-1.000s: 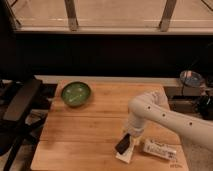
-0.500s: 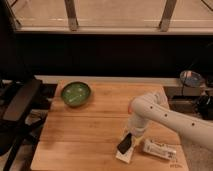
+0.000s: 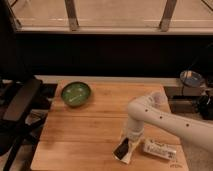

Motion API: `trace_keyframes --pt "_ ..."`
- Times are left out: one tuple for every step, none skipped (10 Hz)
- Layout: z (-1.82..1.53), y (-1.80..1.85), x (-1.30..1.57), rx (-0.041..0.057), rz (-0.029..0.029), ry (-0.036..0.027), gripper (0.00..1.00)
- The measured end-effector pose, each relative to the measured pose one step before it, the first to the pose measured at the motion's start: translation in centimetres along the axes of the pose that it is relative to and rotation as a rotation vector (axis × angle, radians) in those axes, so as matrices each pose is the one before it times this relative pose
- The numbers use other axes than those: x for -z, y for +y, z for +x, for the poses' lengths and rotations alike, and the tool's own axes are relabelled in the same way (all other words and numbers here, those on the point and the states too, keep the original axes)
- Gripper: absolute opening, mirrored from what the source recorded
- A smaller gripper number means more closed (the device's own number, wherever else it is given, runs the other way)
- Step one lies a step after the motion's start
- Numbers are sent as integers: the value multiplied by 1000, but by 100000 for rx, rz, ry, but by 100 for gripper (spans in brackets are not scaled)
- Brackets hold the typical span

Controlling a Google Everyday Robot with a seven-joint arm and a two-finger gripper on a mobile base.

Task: Place the eraser on the white sponge

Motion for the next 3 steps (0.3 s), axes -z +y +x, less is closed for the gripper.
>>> trace_keyframes --pt "-102 161 -93 91 -160 -122 80" --pt "-163 -44 -51 -112 -118 92 80" --pt "-46 -11 35 -39 218 171 78"
